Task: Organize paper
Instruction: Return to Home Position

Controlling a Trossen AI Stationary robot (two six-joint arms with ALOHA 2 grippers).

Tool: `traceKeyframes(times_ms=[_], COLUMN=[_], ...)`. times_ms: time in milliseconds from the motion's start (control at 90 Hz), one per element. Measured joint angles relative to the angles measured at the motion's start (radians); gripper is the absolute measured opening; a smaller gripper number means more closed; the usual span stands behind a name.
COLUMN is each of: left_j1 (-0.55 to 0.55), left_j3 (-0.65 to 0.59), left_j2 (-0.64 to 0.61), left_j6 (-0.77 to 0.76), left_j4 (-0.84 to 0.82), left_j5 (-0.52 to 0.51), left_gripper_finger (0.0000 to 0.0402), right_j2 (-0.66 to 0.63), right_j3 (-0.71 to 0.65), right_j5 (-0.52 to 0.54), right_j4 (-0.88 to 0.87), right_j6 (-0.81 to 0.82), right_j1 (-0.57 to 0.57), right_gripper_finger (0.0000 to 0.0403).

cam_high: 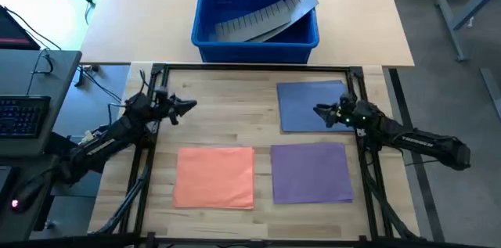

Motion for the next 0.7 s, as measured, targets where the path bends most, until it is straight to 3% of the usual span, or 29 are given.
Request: traceKeyframes(times_ms=[211, 289, 411, 600, 700], left_j1=[0.000, -0.002, -0.123, -0.319, -0.424], left_j3=[0.000, 0.001, 0.002, 0.001, -0.001], left_j2=[0.004, -0.015, -0.102, -0.103, -0.103], left_j6=[-0.006, -0.106, -0.124, 0.080, 0.145], left_j4=[-0.012, -0.012, -0.020, -0.037, -0.048], left_j5=[0.000, 0.040, -0.047, -0.173, -0.288], left_gripper_finger=[0.0000, 0.0000, 0.0000, 0.0000, 0.0000], right_j2=[0.000, 0.000, 0.000, 0.000, 0.000], right_j3=[0.000, 0.000, 0.000, 0.001, 0.001], right_j5=[0.000, 0.000, 0.000, -0.003, -0.003], right_j4=[-0.021, -0.020, -0.021, -0.021, -0.022], right_j6=[0.000, 0.000, 0.000, 0.000, 0.000], right_j1=[0.000, 0.000, 0.000, 0.001, 0.001], right_gripper_finger=[0.0195, 0.0195, 0.0195, 0.0195, 0.0195])
